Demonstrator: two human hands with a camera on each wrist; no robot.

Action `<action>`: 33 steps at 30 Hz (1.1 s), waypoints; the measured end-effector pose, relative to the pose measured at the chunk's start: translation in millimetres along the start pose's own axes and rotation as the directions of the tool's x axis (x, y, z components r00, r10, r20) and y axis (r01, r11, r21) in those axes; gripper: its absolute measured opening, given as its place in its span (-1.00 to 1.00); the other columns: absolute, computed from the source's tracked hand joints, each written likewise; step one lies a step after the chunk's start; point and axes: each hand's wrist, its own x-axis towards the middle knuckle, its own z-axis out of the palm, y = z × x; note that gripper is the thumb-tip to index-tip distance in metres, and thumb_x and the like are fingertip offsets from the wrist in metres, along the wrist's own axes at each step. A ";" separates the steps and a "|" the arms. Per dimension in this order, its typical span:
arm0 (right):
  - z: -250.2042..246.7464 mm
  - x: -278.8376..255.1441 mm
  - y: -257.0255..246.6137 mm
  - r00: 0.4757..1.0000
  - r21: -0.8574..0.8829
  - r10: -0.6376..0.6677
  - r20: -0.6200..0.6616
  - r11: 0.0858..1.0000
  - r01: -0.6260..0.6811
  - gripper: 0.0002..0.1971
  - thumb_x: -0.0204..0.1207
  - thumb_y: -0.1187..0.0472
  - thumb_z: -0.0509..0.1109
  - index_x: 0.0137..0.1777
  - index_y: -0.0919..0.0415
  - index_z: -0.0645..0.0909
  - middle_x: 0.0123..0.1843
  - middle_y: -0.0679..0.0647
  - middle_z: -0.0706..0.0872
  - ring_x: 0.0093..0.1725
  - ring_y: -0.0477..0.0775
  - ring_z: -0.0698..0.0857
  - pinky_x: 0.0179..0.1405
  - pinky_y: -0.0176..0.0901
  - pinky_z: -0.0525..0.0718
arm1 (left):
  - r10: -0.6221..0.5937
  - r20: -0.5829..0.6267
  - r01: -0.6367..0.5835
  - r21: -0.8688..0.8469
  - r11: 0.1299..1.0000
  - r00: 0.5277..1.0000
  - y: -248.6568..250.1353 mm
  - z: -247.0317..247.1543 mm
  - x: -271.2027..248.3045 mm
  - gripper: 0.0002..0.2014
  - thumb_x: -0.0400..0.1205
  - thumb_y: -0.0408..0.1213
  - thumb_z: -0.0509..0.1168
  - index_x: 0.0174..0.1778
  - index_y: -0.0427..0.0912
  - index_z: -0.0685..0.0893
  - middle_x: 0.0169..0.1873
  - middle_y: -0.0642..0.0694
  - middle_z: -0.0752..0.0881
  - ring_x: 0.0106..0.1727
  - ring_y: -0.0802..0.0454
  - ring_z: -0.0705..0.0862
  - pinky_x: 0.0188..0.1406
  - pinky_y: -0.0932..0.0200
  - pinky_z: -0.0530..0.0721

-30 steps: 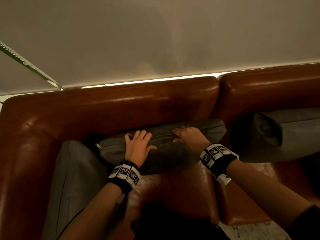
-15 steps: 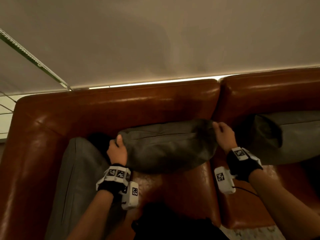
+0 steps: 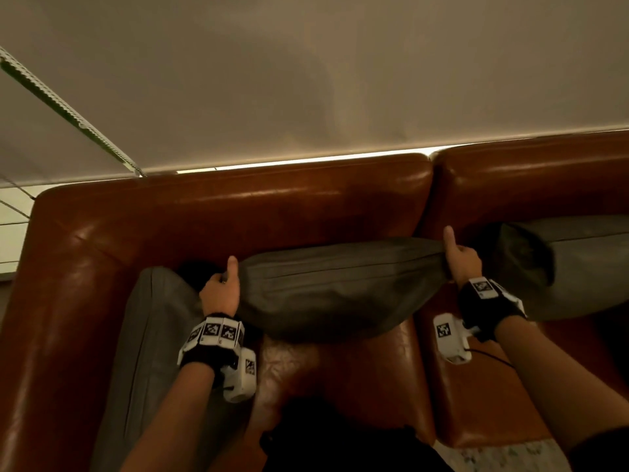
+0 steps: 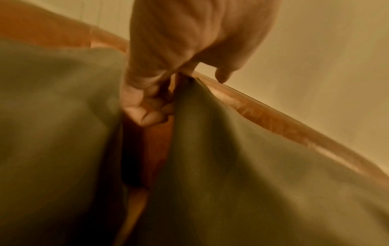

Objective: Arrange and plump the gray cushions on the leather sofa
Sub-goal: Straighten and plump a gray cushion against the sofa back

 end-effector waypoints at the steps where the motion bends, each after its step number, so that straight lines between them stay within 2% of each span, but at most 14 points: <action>1: 3.6 0.3 -6.1 1.000 -0.053 -0.022 0.001 0.998 0.022 -0.27 0.55 -0.35 0.02 0.25 0.32 0.59 0.25 0.36 0.61 0.26 0.41 0.57 0.30 0.17 0.53 | -0.021 0.017 0.021 0.004 1.000 1.000 4.0 0.7 2.9 -0.28 0.62 0.25 0.00 0.44 -0.30 0.46 0.44 -0.34 0.49 0.45 -0.32 0.43 0.45 -0.13 0.36; 3: 22.5 -10.2 -18.6 0.989 -0.186 -0.145 -0.005 0.972 0.142 -0.36 0.60 -0.27 0.03 0.25 0.28 0.61 0.24 0.35 0.66 0.25 0.41 0.60 0.20 0.09 0.54 | -0.016 0.029 0.015 0.032 0.999 0.999 8.9 6.5 7.3 -0.30 0.60 0.28 0.02 0.35 -0.26 0.57 0.35 -0.31 0.57 0.39 -0.32 0.50 0.39 -0.12 0.43; 6: 59.7 -33.9 -20.8 0.899 -0.419 -0.435 0.052 0.807 0.415 -0.53 0.63 -0.18 0.07 -0.05 0.20 0.63 -0.16 0.25 0.74 -0.08 0.34 0.73 -0.19 -0.01 0.59 | 0.213 -0.045 -0.206 0.124 0.971 0.976 8.2 22.3 0.6 -0.44 0.63 0.22 0.04 -0.05 -0.23 0.67 0.00 -0.32 0.71 0.11 -0.33 0.64 0.08 -0.08 0.56; 7: 60.9 -36.9 -19.4 0.888 -0.467 -0.458 0.027 0.780 0.417 -0.57 0.63 -0.15 0.10 -0.09 0.18 0.63 -0.21 0.22 0.73 -0.12 0.32 0.74 -0.23 -0.05 0.56 | 0.262 -0.103 -0.248 0.129 0.960 0.960 3.8 21.9 -2.1 -0.48 0.64 0.18 0.05 -0.11 -0.22 0.65 -0.06 -0.34 0.72 0.07 -0.35 0.66 0.04 -0.08 0.57; 8: 52.4 -35.2 -20.5 0.922 -0.455 -0.383 -0.054 0.832 0.318 -0.59 0.64 -0.11 0.12 -0.12 0.17 0.65 -0.21 0.21 0.72 -0.08 0.31 0.74 -0.22 -0.06 0.54 | 0.268 -0.174 -0.253 0.102 0.962 0.948 -0.9 18.0 -2.4 -0.50 0.65 0.14 0.06 -0.13 -0.22 0.67 -0.09 -0.37 0.72 0.04 -0.37 0.66 0.02 -0.07 0.58; 10: 26.4 -22.9 -16.5 0.947 -0.335 -0.261 -0.186 0.923 0.188 -0.53 0.64 -0.11 0.12 -0.22 0.22 0.66 -0.24 0.23 0.68 -0.04 0.33 0.71 -0.18 -0.06 0.48 | 0.249 -0.293 -0.245 0.049 0.968 0.923 -13.4 6.1 4.5 -0.49 0.67 0.09 0.06 -0.26 -0.29 0.66 -0.23 -0.40 0.69 -0.06 -0.38 0.66 -0.11 -0.04 0.57; 12: 10.3 -8.0 -7.5 0.946 -0.272 -0.276 -0.171 0.936 0.224 -0.45 0.63 -0.16 0.10 -0.23 0.33 0.62 -0.31 0.24 0.62 -0.11 0.33 0.66 -0.19 -0.07 0.47 | 0.241 -0.318 -0.237 0.051 0.970 0.917 -22.4 1.6 7.8 -0.48 0.69 0.04 0.07 -0.37 -0.31 0.61 -0.35 -0.39 0.65 -0.17 -0.35 0.64 -0.24 0.03 0.49; 17: 15.5 -2.2 -1.6 0.929 -0.385 -0.332 -0.163 0.888 0.250 -0.45 0.63 -0.19 0.06 -0.21 0.29 0.61 -0.30 0.24 0.64 -0.12 0.33 0.66 -0.21 -0.06 0.47 | 0.257 -0.294 -0.251 0.059 0.966 0.921 -25.9 14.2 10.8 -0.50 0.70 0.01 0.07 -0.30 -0.36 0.59 -0.30 -0.43 0.67 -0.16 -0.35 0.64 -0.22 0.04 0.44; 21: 22.3 -0.6 -6.0 0.943 -0.524 -0.289 -0.166 0.836 0.164 -0.47 0.65 -0.18 -0.01 0.01 0.26 0.58 -0.06 0.31 0.69 0.03 0.38 0.65 -0.11 0.04 0.53 | 0.283 -0.195 -0.252 0.169 0.953 0.939 -18.4 16.0 22.9 -0.59 0.72 -0.03 0.02 -0.01 -0.34 0.58 -0.02 -0.40 0.68 0.03 -0.37 0.63 -0.12 -0.08 0.52; 23: 30.6 -1.8 -15.1 0.895 -0.594 -0.393 -0.210 0.778 0.203 -0.56 0.66 -0.08 0.04 0.16 0.28 0.52 0.15 0.35 0.63 0.18 0.40 0.58 0.15 0.22 0.48 | 0.259 -0.195 -0.216 0.216 0.952 0.946 -8.5 20.4 25.0 -0.58 0.73 -0.04 -0.03 0.09 -0.34 0.55 0.06 -0.41 0.66 0.10 -0.39 0.62 -0.03 -0.15 0.55; 25: 50.4 -13.4 -29.7 0.808 -0.632 -0.559 -0.187 0.698 0.337 -0.60 0.63 -0.02 0.09 0.28 0.23 0.49 0.27 0.30 0.57 0.29 0.35 0.51 0.28 0.29 0.34 | 0.244 -0.184 -0.199 0.231 0.952 0.952 0.3 25.4 25.3 -0.54 0.73 0.00 -0.05 0.14 -0.33 0.55 0.08 -0.42 0.67 0.13 -0.40 0.62 0.02 -0.15 0.54; 28: 108.6 -61.8 -57.5 0.652 -0.502 -0.755 0.063 0.541 0.675 -0.50 0.58 -0.08 -0.01 0.38 0.12 0.50 0.36 0.15 0.59 0.41 0.19 0.50 0.35 0.27 0.30 | 0.310 -0.134 -0.256 0.313 0.914 0.941 4.4 32.2 23.4 -0.45 0.63 0.21 0.05 0.05 -0.23 0.64 -0.02 -0.33 0.73 0.07 -0.34 0.67 -0.09 -0.04 0.55; 31: 172.4 -111.7 -71.3 0.545 -0.279 -0.725 0.421 0.468 0.838 -0.53 0.66 -0.02 -0.02 0.50 0.07 0.39 0.54 0.02 0.45 0.61 0.03 0.25 0.53 0.28 0.06 | 0.441 -0.144 -0.367 0.363 0.856 0.886 0.3 38.7 19.1 -0.58 0.64 0.13 0.11 -0.07 -0.16 0.65 -0.17 -0.33 0.76 -0.08 -0.33 0.71 -0.23 -0.03 0.59; 33: 198.2 -123.1 -59.6 0.481 -0.301 -0.656 0.581 0.376 0.876 -0.54 0.71 -0.01 -0.07 0.57 0.01 0.27 0.62 -0.04 0.32 0.66 0.01 0.10 0.57 0.33 -0.12 | 0.521 -0.178 -0.438 0.360 0.824 0.834 -2.6 41.1 15.6 -0.63 0.67 0.06 0.11 -0.11 -0.18 0.63 -0.26 -0.36 0.75 -0.19 -0.36 0.71 -0.32 -0.01 0.55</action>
